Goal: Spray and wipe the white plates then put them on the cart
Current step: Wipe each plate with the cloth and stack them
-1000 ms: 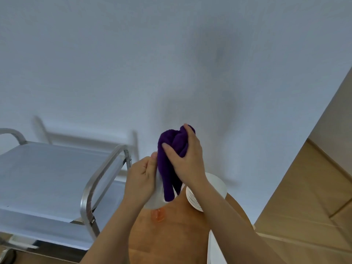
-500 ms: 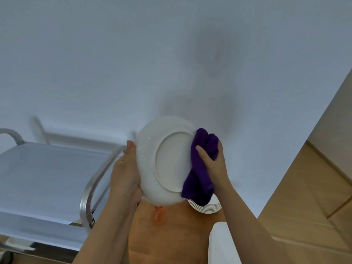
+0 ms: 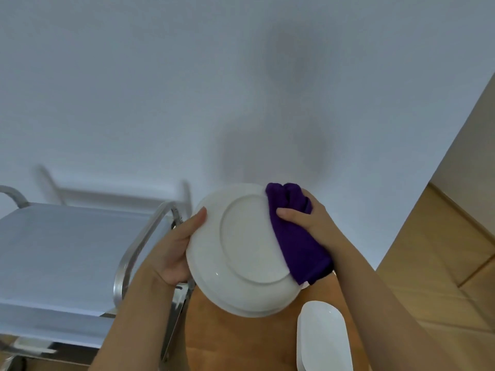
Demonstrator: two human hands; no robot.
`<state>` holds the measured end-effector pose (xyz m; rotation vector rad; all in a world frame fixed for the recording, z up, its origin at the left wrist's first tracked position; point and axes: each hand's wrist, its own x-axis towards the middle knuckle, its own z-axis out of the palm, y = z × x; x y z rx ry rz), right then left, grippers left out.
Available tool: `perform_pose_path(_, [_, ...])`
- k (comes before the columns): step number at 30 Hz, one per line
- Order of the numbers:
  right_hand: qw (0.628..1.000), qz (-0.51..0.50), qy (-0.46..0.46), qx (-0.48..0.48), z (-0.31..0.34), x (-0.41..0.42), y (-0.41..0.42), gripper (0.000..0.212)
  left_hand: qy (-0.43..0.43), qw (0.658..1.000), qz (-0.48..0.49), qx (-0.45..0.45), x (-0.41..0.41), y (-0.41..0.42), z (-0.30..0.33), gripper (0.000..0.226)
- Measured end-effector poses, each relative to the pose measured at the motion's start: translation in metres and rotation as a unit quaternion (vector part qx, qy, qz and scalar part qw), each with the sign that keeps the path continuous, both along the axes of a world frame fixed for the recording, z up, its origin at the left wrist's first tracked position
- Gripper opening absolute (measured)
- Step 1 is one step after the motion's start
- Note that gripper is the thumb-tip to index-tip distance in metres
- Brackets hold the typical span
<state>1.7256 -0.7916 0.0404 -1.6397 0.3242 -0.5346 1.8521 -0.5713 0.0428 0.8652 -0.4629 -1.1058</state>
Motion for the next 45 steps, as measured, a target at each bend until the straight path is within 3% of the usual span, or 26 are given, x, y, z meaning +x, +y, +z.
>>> perform_pose_path(3, [0.999, -0.037, -0.014, 0.008, -0.001, 0.001, 0.003, 0.046, 0.008, 0.999, 0.046, -0.006, -0.005, -0.007, -0.002, 0.07])
perform_pose_path(7, [0.992, -0.121, -0.014, 0.044, -0.022, -0.003, 0.015, 0.058, 0.026, 0.995, 0.095, 0.003, -0.013, -0.012, -0.003, 0.037])
perform_pose_path(15, [0.967, -0.229, 0.016, 0.115, -0.072, -0.006, 0.077, 0.054, 0.01, 0.982, 0.189, 0.022, -0.044, -0.035, -0.02, 0.041])
perform_pose_path(17, [0.961, -0.245, -0.003, 0.125, -0.073, -0.004, 0.094, 0.054, -0.041, 0.972, 0.218, 0.076, -0.056, -0.045, -0.026, 0.046])
perform_pose_path(20, [0.962, -0.229, -0.034, 0.144, -0.074, 0.005, 0.117, 0.056, -0.184, 0.938, 0.227, 0.188, -0.072, -0.055, -0.035, 0.045])
perform_pose_path(22, [0.959, -0.219, -0.057, 0.173, -0.073, 0.007, 0.122, 0.06, -0.224, 0.931, 0.222, 0.184, -0.074, -0.056, -0.04, 0.039])
perform_pose_path(26, [0.964, -0.208, -0.045, 0.158, -0.074, 0.004, 0.121, 0.075, -0.214, 0.939, 0.204, 0.177, -0.068, -0.049, -0.046, 0.064])
perform_pose_path(30, [0.973, -0.182, 0.005, 0.139, -0.065, 0.007, 0.092, 0.058, -0.166, 0.962, 0.182, 0.118, -0.066, -0.04, -0.048, 0.072])
perform_pose_path(32, [0.973, -0.184, 0.038, 0.137, -0.055, 0.012, 0.068, 0.055, -0.194, 0.959, 0.163, 0.127, -0.065, -0.036, -0.053, 0.079])
perform_pose_path(35, [0.976, -0.19, 0.069, 0.075, -0.044, 0.019, 0.051, 0.054, -0.21, 0.961, 0.131, 0.122, -0.066, -0.033, -0.054, 0.071])
perform_pose_path(38, [0.99, -0.138, 0.026, -0.023, -0.035, 0.018, 0.058, 0.049, -0.18, 0.97, 0.126, 0.105, -0.062, -0.035, -0.051, 0.058])
perform_pose_path(42, [0.999, -0.015, 0.017, -0.046, -0.036, 0.006, 0.08, 0.051, -0.073, 0.984, 0.151, 0.065, -0.056, -0.033, -0.049, 0.049])
perform_pose_path(45, [0.995, 0.019, 0.026, -0.1, -0.051, -0.006, 0.091, 0.058, 0.012, 0.983, 0.175, 0.046, -0.051, -0.029, -0.05, 0.047])
